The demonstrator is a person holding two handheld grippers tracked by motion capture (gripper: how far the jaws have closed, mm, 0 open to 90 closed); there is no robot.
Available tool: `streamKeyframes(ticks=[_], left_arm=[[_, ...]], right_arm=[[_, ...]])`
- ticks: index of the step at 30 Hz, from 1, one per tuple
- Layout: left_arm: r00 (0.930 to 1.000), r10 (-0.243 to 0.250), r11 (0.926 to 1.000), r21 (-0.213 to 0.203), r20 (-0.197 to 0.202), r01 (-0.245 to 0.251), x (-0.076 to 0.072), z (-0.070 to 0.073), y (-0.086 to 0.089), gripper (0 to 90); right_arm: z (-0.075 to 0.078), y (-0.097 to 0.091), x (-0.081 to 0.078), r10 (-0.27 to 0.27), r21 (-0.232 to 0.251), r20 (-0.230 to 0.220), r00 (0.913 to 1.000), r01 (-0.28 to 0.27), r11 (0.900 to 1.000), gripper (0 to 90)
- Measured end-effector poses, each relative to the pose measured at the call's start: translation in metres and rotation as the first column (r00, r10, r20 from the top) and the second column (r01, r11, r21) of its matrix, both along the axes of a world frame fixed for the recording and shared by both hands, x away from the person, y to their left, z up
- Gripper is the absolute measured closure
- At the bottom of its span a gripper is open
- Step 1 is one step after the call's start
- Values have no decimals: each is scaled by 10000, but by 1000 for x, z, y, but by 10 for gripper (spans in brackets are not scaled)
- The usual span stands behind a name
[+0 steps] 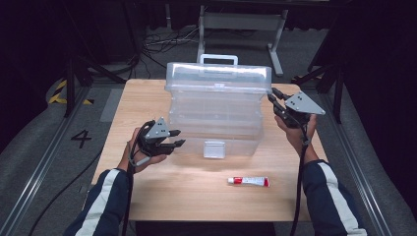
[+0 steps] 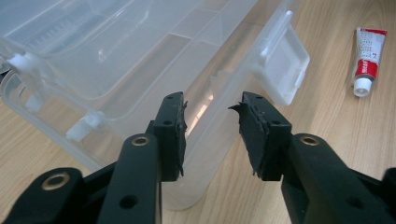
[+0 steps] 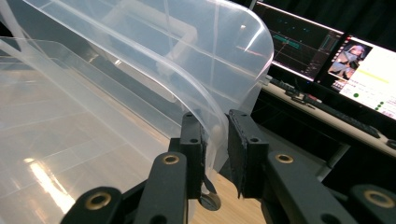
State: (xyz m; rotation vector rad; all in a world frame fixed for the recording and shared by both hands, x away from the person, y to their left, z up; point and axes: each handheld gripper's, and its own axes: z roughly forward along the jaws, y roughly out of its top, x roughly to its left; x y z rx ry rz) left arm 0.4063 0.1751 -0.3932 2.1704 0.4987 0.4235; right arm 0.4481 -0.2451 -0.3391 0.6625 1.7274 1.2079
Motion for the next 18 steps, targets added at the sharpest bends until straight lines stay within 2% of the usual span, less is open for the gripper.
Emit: streamKeyframes(ticks=[5, 8, 10, 13, 14, 16, 18], left_arm=[[9999, -118, 9995, 306, -120, 121, 5, -5, -6, 585], [9994, -309, 9975, 623, -182, 320, 9, -7, -11, 585], [9993, -348, 9956, 866, -156, 361, 11, -8, -15, 585], [9995, -309, 9883, 1492, -53, 313, 14, -10, -21, 598], [9994, -342, 9875, 1540, -77, 350, 15, -10, -22, 598], [9992, -364, 9909, 1287, -173, 383, 18, -10, -22, 612], [9987, -461, 9895, 1358, -223, 487, 20, -10, -22, 623]], right_arm=[[3, 3, 3, -232, -15, 38, 9997, 232, 9997, 778], [4, 3, 4, -250, 39, 37, 9997, 250, 9997, 778], [5, 4, 5, -366, 11, 73, 9993, 366, 9993, 784], [6, 5, 7, -402, -41, 127, 9991, 402, 9992, 788], [6, 5, 7, -404, -21, 145, 9991, 404, 9992, 788], [7, 5, 9, -398, -11, 120, 9991, 398, 9992, 790], [8, 5, 11, -429, -56, 148, 9990, 430, 9991, 794]])
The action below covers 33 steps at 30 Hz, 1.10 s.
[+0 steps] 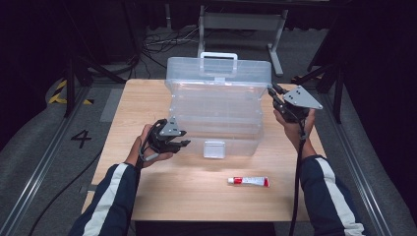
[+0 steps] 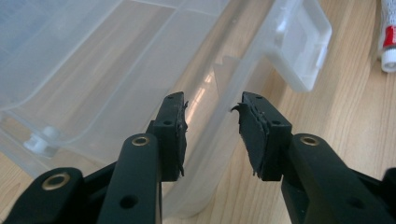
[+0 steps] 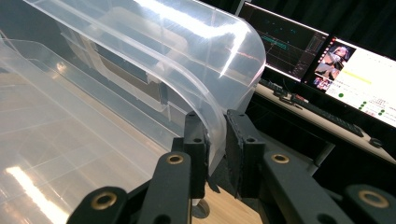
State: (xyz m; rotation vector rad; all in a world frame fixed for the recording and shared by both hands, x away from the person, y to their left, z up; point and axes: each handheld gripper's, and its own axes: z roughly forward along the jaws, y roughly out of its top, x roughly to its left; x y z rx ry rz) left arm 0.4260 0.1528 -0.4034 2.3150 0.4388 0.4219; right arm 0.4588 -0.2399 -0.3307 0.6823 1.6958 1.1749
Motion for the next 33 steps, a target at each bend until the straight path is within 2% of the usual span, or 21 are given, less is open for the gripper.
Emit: streamKeyframes(ticks=[3, 5, 7, 8, 10, 17, 21, 33], left_arm=[[9998, -214, 9997, 104, -42, 214, 2, -1, -2, 640], [9993, -374, 9988, 325, 22, 373, 3, -3, -3, 646], [9988, -485, 9982, 352, -89, 488, 4, -3, -2, 657], [9990, -442, 9974, 569, -74, 446, 6, -4, -3, 665], [9987, -513, 9965, 659, -79, 517, 6, -5, -4, 701], [9970, -759, 9947, 679, -163, 768, 9, -5, -3, 721], [9956, -913, 9930, 729, -199, 925, 10, -5, -2, 730], [9961, -867, 9934, 733, -179, 878, 9, -5, -2, 730]], right_arm=[[4, 0, 3, 14, -323, -25, 10000, -15, 9995, 803], [4, 0, 5, -6, -321, -15, 10000, 5, 9995, 805], [6, 0, 6, -26, -280, -70, 10000, 24, 9996, 806], [6, 0, 6, -61, -301, -73, 10000, 59, 9995, 807], [7, 2, 7, -140, -345, -68, 9999, 137, 9993, 809], [11, 3, 11, -266, -445, -88, 9996, 262, 9987, 817], [11, 5, 14, -453, -574, 75, 9989, 457, 9973, 827], [13, 5, 20, -513, -361, 65, 9987, 515, 9980, 830]])
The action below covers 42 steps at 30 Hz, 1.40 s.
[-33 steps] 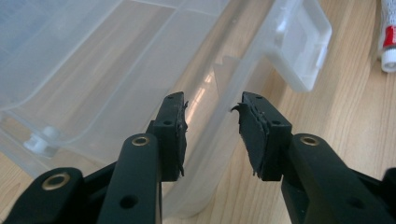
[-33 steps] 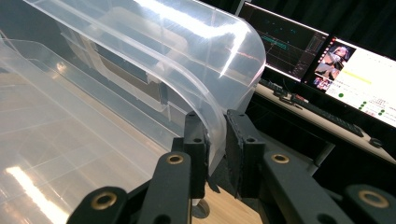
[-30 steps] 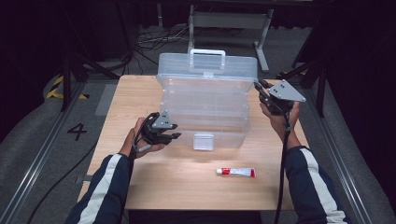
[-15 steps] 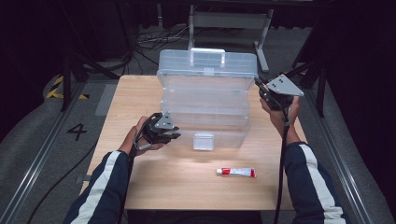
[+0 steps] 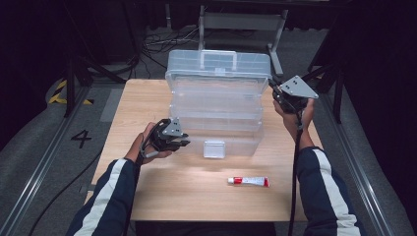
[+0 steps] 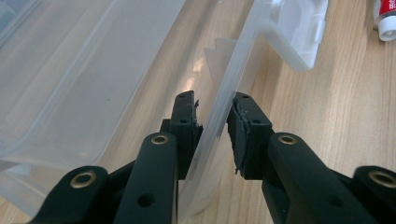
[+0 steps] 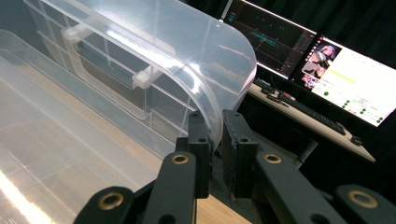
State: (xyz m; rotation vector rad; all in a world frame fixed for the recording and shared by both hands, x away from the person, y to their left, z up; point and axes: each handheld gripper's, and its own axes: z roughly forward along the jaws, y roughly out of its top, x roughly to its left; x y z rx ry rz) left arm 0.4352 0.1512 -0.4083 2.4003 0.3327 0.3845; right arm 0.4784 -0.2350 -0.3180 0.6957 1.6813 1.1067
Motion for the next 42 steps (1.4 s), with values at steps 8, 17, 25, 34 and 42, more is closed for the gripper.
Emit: streamKeyframes(ticks=[8, 17, 25, 34, 42], left_arm=[[9999, -102, 9999, 1, 6, 102, 1, 0, 0, 734], [9999, -155, 9999, -52, 29, 155, 2, 0, 1, 736], [9998, -177, 9998, -67, 14, 177, 2, -1, 1, 736], [9999, -122, 9999, -86, 36, 123, 1, -1, 1, 733], [9997, -230, 9996, -140, 34, 231, 2, -1, 2, 737]], right_arm=[[3, 0, 4, -4, -15, -99, 10000, 4, 10000, 836], [7, 1, 14, -108, 122, -212, 9997, 110, 9999, 841], [9, 2, 18, -205, 150, -258, 9995, 209, 9997, 844], [12, 2, 24, -257, 180, -440, 9987, 265, 9995, 846], [15, 3, 33, -311, 304, -563, 9979, 329, 9990, 848]])
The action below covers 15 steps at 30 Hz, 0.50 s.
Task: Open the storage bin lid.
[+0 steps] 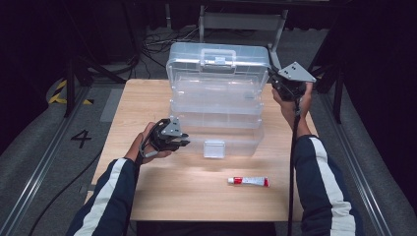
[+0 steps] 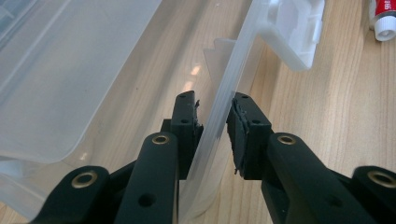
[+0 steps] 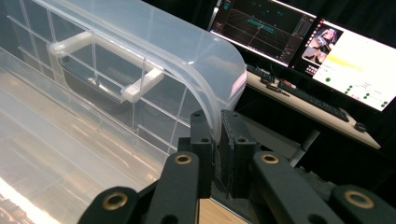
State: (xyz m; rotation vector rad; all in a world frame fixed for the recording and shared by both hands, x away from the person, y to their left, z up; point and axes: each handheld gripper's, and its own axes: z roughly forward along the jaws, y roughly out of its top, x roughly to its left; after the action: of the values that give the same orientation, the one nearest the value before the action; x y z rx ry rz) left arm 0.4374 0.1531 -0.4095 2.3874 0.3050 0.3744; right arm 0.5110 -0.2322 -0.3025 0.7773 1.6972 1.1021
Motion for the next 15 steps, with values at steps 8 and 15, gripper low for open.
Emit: streamKeyframes(ticks=[8, 15], left_arm=[[9999, 31, 10000, 58, -110, -30, 0, 1, 0, 740], [10000, -67, 9999, 159, -40, 68, -3, 1, 0, 750]], right_arm=[[5, -1, 16, -61, 250, -324, 9995, 69, 9997, 851], [11, 0, 22, 3, 107, -739, 9973, 5, 9999, 852]])
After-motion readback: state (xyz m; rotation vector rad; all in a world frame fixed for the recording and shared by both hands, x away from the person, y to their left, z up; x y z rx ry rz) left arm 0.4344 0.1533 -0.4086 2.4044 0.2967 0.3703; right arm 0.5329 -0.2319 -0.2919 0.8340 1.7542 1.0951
